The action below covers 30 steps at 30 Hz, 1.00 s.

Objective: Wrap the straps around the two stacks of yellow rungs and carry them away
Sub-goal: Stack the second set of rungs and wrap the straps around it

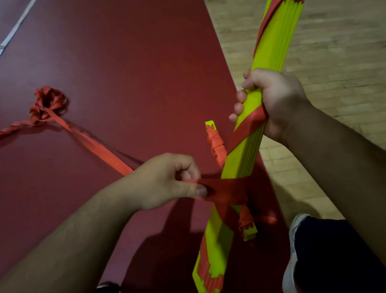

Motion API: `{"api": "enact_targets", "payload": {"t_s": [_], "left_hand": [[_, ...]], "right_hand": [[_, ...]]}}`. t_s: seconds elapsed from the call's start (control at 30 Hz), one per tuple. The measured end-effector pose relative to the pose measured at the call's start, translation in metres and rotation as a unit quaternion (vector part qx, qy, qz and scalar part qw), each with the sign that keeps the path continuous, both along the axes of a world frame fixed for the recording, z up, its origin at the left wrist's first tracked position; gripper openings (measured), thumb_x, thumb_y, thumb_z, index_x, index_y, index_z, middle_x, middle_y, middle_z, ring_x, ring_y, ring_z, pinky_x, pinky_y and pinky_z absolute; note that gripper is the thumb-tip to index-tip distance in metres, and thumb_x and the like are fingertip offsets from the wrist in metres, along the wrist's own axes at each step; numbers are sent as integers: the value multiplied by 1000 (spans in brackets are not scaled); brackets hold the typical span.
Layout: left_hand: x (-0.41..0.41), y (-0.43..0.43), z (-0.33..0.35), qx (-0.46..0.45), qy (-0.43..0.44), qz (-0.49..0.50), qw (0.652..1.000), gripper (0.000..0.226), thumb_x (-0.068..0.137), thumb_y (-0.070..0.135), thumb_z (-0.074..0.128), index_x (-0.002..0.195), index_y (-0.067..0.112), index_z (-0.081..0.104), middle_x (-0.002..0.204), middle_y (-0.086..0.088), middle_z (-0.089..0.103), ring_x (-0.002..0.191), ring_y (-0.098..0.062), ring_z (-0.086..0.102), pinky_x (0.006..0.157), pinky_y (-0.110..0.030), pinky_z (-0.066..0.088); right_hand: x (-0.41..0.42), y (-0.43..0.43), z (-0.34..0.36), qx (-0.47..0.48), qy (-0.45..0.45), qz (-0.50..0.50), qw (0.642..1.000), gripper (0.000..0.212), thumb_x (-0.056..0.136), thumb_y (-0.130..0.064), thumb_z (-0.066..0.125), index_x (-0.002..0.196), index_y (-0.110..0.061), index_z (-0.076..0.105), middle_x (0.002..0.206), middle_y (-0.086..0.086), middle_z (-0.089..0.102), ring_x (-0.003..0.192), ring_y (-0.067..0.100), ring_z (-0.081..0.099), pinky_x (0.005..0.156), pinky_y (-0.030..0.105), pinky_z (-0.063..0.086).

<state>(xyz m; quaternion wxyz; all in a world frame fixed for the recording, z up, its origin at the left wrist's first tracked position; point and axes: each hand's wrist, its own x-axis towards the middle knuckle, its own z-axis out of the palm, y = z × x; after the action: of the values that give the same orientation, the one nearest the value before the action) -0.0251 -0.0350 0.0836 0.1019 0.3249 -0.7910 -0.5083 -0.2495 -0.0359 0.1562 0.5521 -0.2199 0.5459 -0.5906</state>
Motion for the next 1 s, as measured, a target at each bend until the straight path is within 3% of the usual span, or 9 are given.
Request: {"api": "enact_targets", "payload": {"t_s": [0.1,0.2,0.37,0.53,0.63,0.73,0.83,1.0], "left_hand": [[2,0,3,47,42,-1,998,24,77,30,77,85,17,58,67,-1,56,64,-9,49,59,-29,39],[6,-1,6,19,17,-19,999,24,82,27,75,78,23,52,67,5,50,61,-6,41,56,-24,35],[6,1,5,-22,-55,-24,998,18,96,12,64,87,25,55,68,11,63,61,0,55,60,-17,43],[6,4,7,91,-22,-40,995,20,95,32,54,81,19,53,62,15,53,55,1,43,56,-15,36],[8,3,9,142,-2,-56,988,24,93,33,53,77,15,53,63,12,51,55,-1,39,56,-14,33],[10,1,9,139,-20,-79,987,22,89,32,59,74,15,57,67,8,58,61,-1,47,61,-15,36],[11,0,7,149,-46,-106,982,23,87,31,64,68,20,59,61,16,51,59,0,44,60,-15,35],[10,2,-6,63,-151,-117,980,38,97,40,62,59,33,58,54,15,43,53,-1,39,57,-22,34]], "right_hand": [[-2,0,0,2,4,-12,1000,20,88,0,47,71,-11,46,54,8,44,45,21,44,57,36,51],[-2,0,-1,9,11,-17,1000,20,87,0,47,70,-10,47,54,9,44,45,21,44,57,37,52],[-3,0,-3,15,24,-12,1000,21,88,0,47,69,-10,47,55,9,44,44,21,45,57,37,51],[-3,0,-7,13,43,-6,999,21,89,0,46,69,-9,47,55,10,43,43,21,44,56,36,51],[-5,0,-8,15,47,-6,999,21,88,0,47,69,-9,47,56,10,44,43,21,45,57,37,52],[-7,-1,-8,21,42,-8,999,19,88,-1,47,71,-9,47,56,10,44,44,21,45,57,38,52],[-6,-1,-8,22,45,-12,999,20,88,1,47,71,-9,48,55,10,44,44,21,45,57,37,52],[-3,0,-7,11,63,-14,998,20,87,5,46,74,-10,49,53,9,43,43,20,44,56,37,51]]}}
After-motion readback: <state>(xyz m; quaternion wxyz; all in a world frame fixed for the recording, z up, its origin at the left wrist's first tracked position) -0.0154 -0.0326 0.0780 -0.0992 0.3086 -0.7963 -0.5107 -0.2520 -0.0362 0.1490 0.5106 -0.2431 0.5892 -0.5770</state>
